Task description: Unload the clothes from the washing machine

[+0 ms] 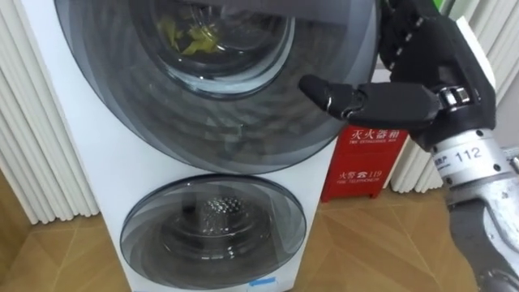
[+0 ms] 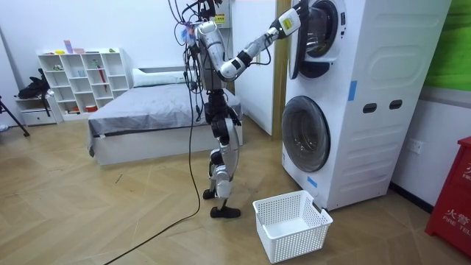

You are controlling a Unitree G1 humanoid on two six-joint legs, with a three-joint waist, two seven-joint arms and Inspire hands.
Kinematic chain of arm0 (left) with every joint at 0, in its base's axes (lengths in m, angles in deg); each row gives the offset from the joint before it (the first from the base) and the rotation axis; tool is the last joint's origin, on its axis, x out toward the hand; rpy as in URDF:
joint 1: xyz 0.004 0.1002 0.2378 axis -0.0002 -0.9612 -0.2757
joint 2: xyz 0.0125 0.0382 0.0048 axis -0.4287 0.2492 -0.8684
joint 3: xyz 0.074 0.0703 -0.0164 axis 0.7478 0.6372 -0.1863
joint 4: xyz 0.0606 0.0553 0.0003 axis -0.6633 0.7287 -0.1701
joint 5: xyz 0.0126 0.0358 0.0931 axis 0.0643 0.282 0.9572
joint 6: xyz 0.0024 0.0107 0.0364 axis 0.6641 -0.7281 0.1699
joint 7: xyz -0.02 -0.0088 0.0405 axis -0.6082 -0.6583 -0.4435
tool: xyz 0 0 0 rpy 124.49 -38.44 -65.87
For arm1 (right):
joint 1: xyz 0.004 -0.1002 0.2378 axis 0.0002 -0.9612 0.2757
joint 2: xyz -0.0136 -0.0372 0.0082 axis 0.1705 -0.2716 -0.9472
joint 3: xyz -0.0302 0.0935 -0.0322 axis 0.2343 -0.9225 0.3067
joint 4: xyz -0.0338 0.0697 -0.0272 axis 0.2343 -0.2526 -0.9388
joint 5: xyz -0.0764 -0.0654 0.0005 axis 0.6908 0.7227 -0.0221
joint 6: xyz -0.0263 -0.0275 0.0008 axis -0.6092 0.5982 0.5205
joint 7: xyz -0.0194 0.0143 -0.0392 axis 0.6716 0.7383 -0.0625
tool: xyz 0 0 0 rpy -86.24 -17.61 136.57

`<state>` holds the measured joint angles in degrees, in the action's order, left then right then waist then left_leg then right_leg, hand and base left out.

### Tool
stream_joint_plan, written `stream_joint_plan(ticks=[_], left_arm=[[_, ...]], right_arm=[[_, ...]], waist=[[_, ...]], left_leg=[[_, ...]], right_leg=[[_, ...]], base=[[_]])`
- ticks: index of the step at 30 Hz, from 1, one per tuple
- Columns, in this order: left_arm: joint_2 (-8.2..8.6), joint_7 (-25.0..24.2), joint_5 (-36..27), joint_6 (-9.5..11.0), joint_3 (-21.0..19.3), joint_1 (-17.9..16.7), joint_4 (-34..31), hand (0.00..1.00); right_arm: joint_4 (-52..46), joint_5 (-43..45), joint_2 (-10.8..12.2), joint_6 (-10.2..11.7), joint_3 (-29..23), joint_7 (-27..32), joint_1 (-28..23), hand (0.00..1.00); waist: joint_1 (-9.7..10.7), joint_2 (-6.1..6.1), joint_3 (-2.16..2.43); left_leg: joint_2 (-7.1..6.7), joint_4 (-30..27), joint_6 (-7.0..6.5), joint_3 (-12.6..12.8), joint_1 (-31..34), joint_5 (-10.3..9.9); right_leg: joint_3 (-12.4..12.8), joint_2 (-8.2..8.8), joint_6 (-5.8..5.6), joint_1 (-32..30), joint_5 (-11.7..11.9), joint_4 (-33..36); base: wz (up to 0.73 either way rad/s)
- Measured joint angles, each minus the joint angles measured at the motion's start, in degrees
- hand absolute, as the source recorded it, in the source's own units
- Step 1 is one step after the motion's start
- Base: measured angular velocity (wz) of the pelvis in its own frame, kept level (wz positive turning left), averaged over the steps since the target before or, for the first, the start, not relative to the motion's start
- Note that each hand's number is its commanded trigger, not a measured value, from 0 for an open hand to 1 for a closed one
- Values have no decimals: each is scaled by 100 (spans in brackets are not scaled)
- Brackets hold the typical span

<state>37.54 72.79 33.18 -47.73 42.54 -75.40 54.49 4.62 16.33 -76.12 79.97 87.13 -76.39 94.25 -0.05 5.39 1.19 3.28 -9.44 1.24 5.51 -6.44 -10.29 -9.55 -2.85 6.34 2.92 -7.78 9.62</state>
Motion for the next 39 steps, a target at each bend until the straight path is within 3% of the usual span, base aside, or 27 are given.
stream_joint_plan(ticks=[4,11,17,21,24,30,32,36,38,39], left_arm=[[0,30,0,15,0,2,-1,0],[0,37,-65,25,2,2,1,0],[-7,38,-228,23,1,-1,8,0],[-19,-8,-217,22,0,-11,6,0],[-28,-42,-217,16,0,-48,3,0],[-46,-114,-163,13,0,-49,-100,0],[-44,-135,-163,11,0,-52,-138,0],[-50,-199,-137,11,-8,-57,-209,0],[-62,-255,-99,10,-36,-67,-210,0],[-72,-278,-99,8,-65,-86,-211,0]], right_arm=[[0,-89,15,188,6,-207,-70,0],[2,-290,27,300,14,-405,-74,0],[23,-754,38,432,35,-417,-74,0],[26,-882,44,560,101,-416,-74,0],[28,-927,61,715,263,-421,-74,0],[28,-956,108,908,467,-555,-70,0],[20,-1088,106,938,502,-753,-65,0],[0,-1534,119,970,840,-1147,-14,0],[5,-1607,113,848,1054,-1320,32,0],[3,-1625,111,800,1219,-1464,41,0]], waist=[[-1,-3,-5],[-8,2,-12],[-50,88,-38],[-55,174,-22],[-75,174,-21],[-218,181,-14],[-309,185,-13],[-398,209,-9],[-486,219,-3],[-525,269,34]], left_leg=[[20,-1,40,-1,0,25],[48,-5,75,-1,-5,48],[91,-9,132,-2,5,81],[130,-36,193,-5,64,121],[173,-41,245,-6,79,152],[200,-180,301,-5,165,186],[195,-219,303,-1,195,187],[182,-192,321,14,289,197],[176,-189,326,1,334,198],[172,-193,331,-5,394,197]], right_leg=[[-5,-18,41,2,-6,2],[-42,-39,89,12,-26,5],[-100,-62,144,4,-65,10],[-221,-82,226,2,-86,8],[-271,-115,293,3,-82,7],[-504,-132,312,-4,-191,11],[-543,-143,285,0,-214,18],[-643,-183,-58,2,-379,125],[-640,-212,-91,5,-396,122],[-646,-218,-107,10,-404,122]], base=[[0],[0],[4],[13],[6],[13],[13],[18],[5],[0]])
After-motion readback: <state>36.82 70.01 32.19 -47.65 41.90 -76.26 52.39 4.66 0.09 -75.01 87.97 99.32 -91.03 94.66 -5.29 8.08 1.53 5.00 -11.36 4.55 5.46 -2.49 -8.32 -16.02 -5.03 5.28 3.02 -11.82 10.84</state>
